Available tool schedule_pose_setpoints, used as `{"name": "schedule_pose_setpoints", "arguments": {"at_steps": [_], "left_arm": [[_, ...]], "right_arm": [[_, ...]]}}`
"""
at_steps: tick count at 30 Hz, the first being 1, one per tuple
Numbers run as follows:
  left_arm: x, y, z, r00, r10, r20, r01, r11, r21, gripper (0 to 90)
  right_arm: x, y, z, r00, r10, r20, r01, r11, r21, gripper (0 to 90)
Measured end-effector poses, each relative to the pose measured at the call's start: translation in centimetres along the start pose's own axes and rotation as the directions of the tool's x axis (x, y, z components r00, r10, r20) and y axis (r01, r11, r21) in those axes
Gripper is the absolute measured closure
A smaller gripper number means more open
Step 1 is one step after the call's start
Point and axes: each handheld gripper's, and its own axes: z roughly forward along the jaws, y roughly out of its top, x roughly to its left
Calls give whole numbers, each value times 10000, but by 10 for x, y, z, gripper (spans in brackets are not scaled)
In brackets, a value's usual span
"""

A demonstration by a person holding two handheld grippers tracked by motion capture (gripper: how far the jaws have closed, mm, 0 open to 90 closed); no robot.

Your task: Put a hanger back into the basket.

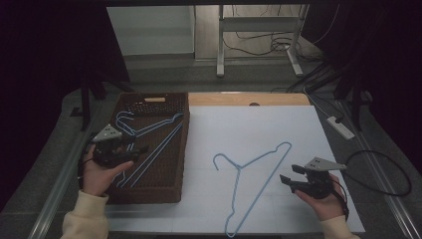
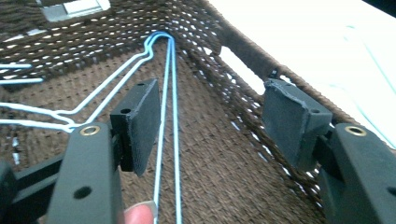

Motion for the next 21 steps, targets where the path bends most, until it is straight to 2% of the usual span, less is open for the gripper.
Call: {"name": "schedule_pose_setpoints", "arguments": {"at_steps": [5,12,16,21], "left_arm": [[-12,-2,-3,9991,235,355,-232,9997,-88,368],[-31,-6,-8,9934,748,872,-723,9969,-311,368],[-40,-9,-9,9902,939,1037,-894,9949,-473,365],[-48,-14,-8,9902,956,1015,-889,9937,-682,363]], "right_arm": [[0,0,0,10000,-28,7,28,10000,-8,373],[2,1,0,9999,-104,3,104,9999,-13,372],[3,1,0,9999,-100,-39,100,9999,-10,370],[4,2,1,9998,-153,-114,153,9999,-32,366]]}}
